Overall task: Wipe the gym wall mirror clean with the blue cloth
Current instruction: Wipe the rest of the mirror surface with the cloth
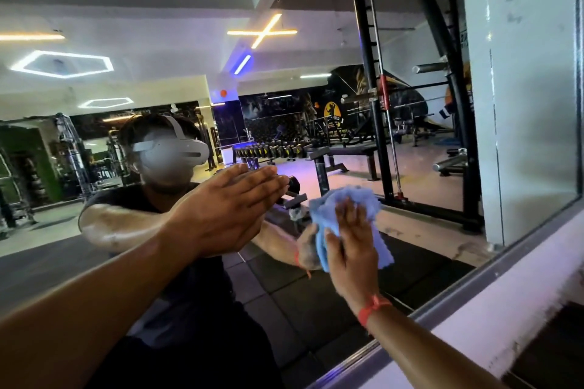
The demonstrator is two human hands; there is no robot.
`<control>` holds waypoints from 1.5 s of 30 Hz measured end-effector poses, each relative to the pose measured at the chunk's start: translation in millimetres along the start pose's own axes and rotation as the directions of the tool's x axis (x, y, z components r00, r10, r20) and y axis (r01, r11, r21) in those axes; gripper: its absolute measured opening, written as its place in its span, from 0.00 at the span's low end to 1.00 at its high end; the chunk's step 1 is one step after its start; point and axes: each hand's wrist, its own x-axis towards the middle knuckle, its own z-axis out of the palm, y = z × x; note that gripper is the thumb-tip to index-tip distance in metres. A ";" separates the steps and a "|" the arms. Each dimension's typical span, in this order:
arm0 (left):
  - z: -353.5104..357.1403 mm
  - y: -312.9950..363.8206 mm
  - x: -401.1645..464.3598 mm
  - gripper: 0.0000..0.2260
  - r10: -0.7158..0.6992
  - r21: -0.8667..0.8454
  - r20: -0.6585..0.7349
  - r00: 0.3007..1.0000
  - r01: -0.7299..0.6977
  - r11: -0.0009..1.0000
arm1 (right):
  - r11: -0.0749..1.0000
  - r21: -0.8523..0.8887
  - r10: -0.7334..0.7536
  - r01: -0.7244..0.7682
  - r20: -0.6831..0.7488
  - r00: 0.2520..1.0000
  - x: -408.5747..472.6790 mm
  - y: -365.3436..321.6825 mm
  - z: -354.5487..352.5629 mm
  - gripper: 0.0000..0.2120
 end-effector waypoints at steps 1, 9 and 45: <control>0.4 -0.1 -0.2 0.27 -0.005 0.001 -0.004 1.000 0.005 1.000 | 0.985 -0.013 -0.168 0.170 0.091 0.982 -12.3 -10.2 1.2 0.26; 1.5 1.0 -1.6 0.27 -0.002 -0.011 -0.002 1.000 0.002 1.000 | 0.992 -0.027 0.124 -0.127 -0.095 0.988 11.7 13.3 -3.0 0.27; 2.7 0.9 -1.7 0.26 0.013 0.010 -0.019 1.000 -0.013 1.000 | 0.923 0.148 0.381 -0.356 -0.218 0.898 -13.8 -13.6 23.4 0.29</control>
